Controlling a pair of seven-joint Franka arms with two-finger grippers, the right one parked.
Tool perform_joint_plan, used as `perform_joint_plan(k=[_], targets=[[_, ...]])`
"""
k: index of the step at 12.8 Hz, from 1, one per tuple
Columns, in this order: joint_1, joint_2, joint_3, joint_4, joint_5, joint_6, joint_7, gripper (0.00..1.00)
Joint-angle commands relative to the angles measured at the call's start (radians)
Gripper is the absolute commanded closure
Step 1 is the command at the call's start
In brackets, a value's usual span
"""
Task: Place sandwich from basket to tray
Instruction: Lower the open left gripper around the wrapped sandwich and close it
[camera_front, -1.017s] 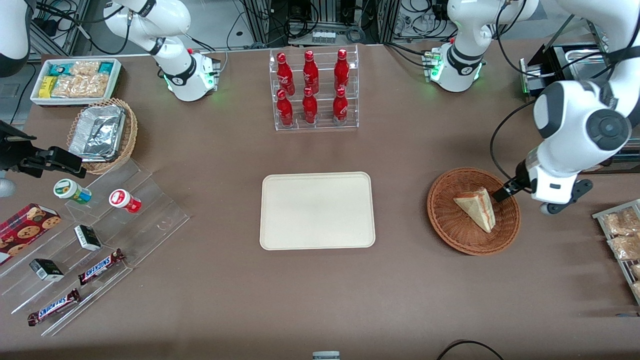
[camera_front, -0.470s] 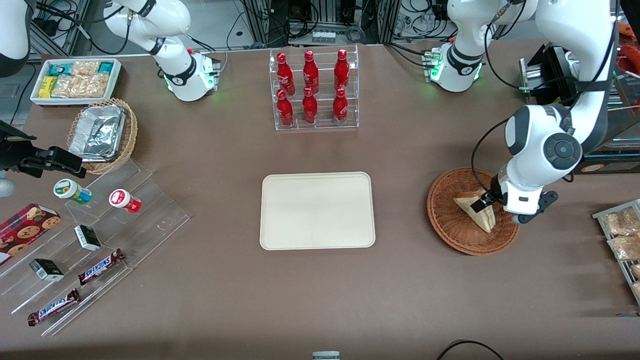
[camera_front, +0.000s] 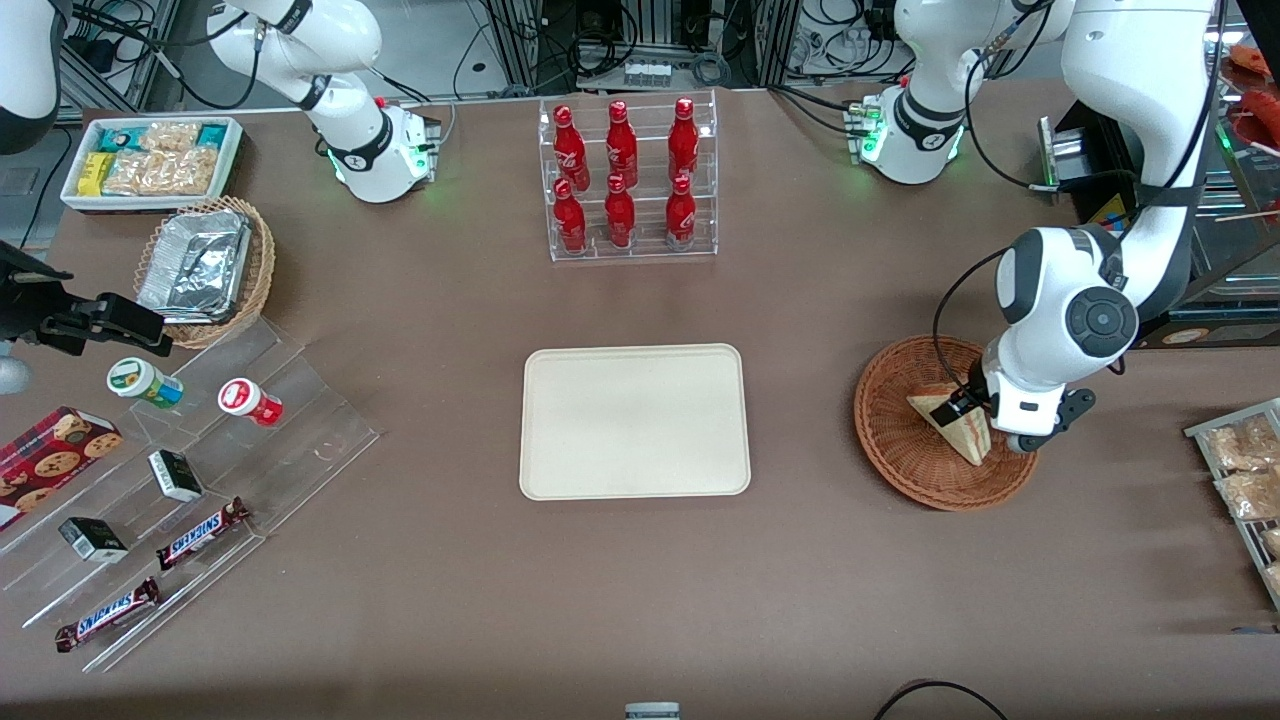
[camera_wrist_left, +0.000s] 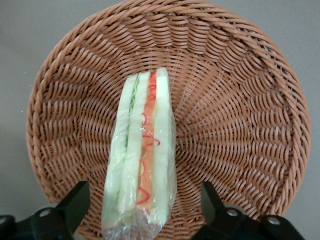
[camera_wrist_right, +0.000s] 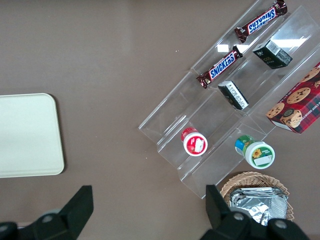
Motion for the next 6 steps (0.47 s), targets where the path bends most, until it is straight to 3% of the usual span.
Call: perform_joint_plan(k=[1,3,4,6], targets=[[-0.001,0.035,0.003,-0.016,-0.010,0.069,-0.024,0.31],[0.000,0.038,0.003,-0.030,-0.005,0.084,-0.034,0.84],[0.000,0.040,0.003,-0.030,0.001,0.081,-0.029,1.00],[-0.003,0.047,0.001,-0.025,0.006,0.075,-0.021,1.00]])
